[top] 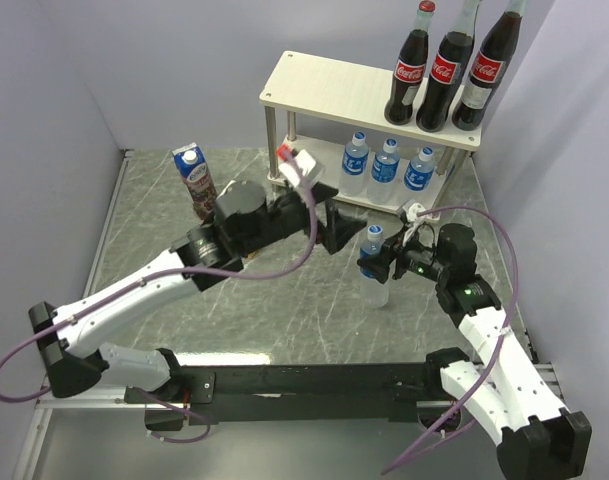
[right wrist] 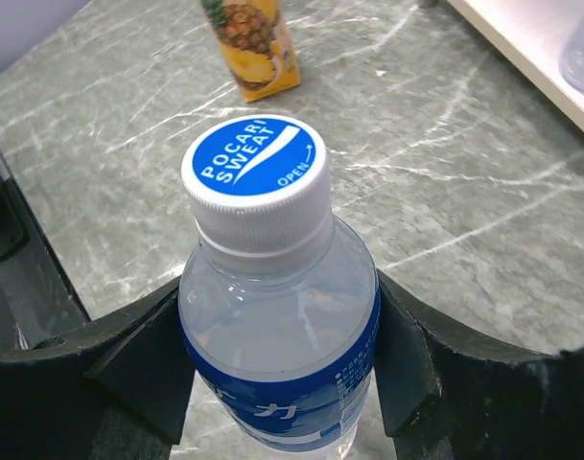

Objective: Place and organize the beverage onto the shelf
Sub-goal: Adjust the drink.

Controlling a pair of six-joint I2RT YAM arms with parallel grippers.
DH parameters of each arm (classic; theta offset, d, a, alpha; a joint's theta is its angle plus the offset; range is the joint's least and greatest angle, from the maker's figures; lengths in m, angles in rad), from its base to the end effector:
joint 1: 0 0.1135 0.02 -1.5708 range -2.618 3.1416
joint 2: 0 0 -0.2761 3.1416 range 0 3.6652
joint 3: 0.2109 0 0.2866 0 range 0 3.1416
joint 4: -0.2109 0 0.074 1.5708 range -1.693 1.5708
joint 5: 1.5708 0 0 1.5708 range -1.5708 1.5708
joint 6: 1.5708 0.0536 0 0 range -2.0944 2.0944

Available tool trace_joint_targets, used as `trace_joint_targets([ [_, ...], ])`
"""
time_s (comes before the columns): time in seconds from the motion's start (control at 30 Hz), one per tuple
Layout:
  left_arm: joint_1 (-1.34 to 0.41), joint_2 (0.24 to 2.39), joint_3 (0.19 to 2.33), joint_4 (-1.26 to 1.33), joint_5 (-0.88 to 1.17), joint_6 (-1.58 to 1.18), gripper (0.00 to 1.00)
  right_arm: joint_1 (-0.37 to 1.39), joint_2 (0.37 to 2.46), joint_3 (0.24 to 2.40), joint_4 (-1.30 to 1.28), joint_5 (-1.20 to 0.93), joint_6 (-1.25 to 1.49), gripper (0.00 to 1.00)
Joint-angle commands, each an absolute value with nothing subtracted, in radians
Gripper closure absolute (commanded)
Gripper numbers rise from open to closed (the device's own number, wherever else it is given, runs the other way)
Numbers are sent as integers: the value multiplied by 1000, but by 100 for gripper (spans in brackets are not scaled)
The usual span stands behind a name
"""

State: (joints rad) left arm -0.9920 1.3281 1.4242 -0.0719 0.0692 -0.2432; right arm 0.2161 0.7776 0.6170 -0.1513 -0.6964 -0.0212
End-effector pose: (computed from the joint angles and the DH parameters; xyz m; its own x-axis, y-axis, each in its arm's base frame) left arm 0.1907 -0.2986 0.4712 -0.1974 -0.1371 -0.9707 0.8504 0.4686 -0.2391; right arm 0.2066 0.0806 0.2863 -0.2835 -0.0789 -0.9557 -0.7670 0.6169 0.1766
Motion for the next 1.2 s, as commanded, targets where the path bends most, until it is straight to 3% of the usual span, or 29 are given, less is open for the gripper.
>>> trace_joint_targets([
  [0.0,-997,1263,1254,58,55,-186,1,178,756,683,-34,-713,53,100],
  [0.17,-997,1204,1002,222,103,-207,0,121,738,677,-17,-649,129,100],
  [0.3,-1003,1247,931,287,153,-229,0,91,727,675,-8,-611,182,100],
  [0.77,-1065,1643,1160,317,221,-247,1,89,723,672,-3,-595,221,100],
  [1.17,-1071,1781,1281,313,112,-265,2,89,721,675,-3,-630,244,98],
])
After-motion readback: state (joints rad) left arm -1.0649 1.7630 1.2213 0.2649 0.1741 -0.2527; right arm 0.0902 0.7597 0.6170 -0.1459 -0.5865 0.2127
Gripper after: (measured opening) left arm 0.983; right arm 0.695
